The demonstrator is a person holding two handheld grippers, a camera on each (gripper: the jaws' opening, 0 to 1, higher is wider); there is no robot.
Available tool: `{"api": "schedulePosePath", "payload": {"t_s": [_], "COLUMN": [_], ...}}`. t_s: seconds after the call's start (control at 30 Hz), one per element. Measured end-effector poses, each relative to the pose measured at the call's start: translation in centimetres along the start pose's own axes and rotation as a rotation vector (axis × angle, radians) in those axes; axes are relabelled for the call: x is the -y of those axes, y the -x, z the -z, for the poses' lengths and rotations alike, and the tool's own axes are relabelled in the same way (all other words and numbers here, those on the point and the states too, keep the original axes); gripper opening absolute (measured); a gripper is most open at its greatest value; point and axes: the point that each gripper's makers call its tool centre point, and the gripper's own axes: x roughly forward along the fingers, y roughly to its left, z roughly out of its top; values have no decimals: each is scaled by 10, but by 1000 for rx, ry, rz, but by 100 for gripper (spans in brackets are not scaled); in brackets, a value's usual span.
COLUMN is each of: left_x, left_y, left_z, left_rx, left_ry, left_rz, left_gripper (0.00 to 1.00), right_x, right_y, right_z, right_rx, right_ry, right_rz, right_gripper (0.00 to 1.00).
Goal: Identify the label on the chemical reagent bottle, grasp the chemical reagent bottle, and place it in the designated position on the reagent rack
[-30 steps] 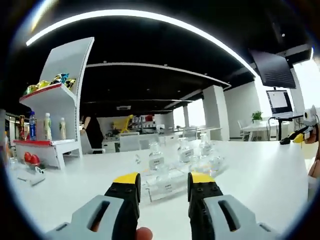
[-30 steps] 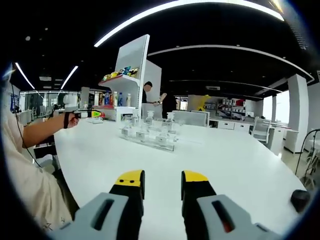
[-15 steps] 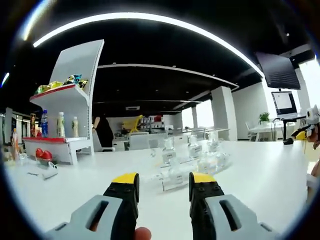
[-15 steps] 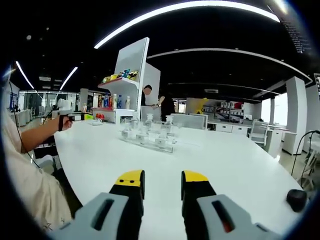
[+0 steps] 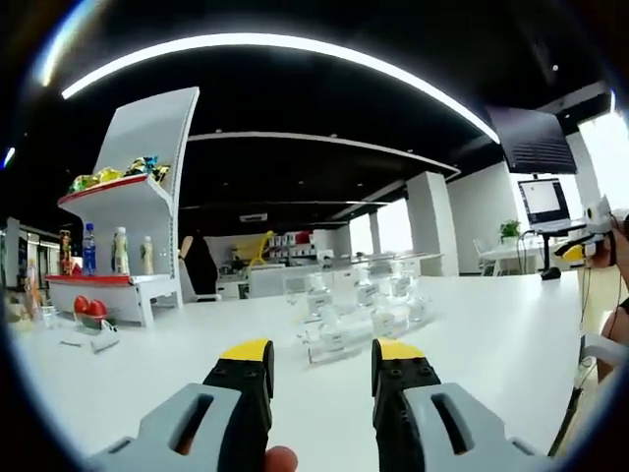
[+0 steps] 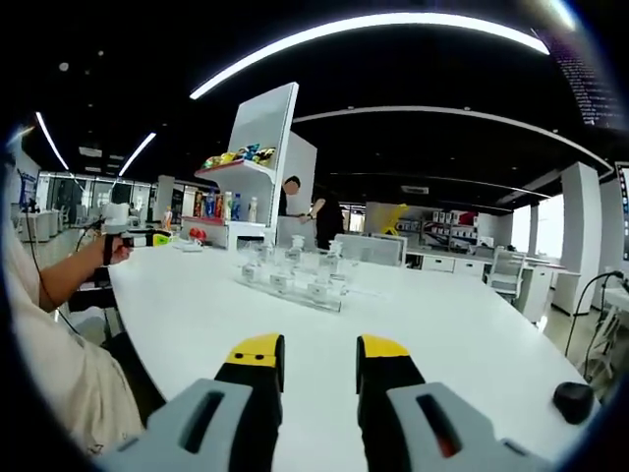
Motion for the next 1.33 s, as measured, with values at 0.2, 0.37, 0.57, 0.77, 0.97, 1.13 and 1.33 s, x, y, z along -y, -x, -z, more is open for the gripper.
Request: {"api": "schedulePosePath", "payload": {"t_s": [0.2, 0.37, 0.57, 0.77, 0.97, 1.13, 1.33], "left_x": [1, -1, -1, -12, -1, 17, 30], "left_y": [22, 34, 52, 58, 58, 56, 50], "left_z": [6, 2, 13, 17, 9, -7, -5], "left_rx": [-25, -4, -22, -23, -12, 24, -14], "left_ry": [-89, -63, -57, -32, -32, -21, -39], "left_rz": [-41, -44, -57, -83, -53, -4, 24], "left_gripper": [41, 41, 41, 41, 41, 41, 41], "right_x": [0, -7, -9, -1, -5, -1, -7], "right_y": [-1, -8, -14, -18, -20, -20, -21], "right_z": [-2, -5, -1, 14, 28, 38, 24], "right_rx": [7, 11, 17, -28, -81, -109, -46], "right_ry": [6, 4, -21, -24, 27, 44, 24], "right_rz": [-4, -18, -21, 6, -18, -14, -43], "right_gripper": [29, 29, 30, 30, 31, 32, 32]}}
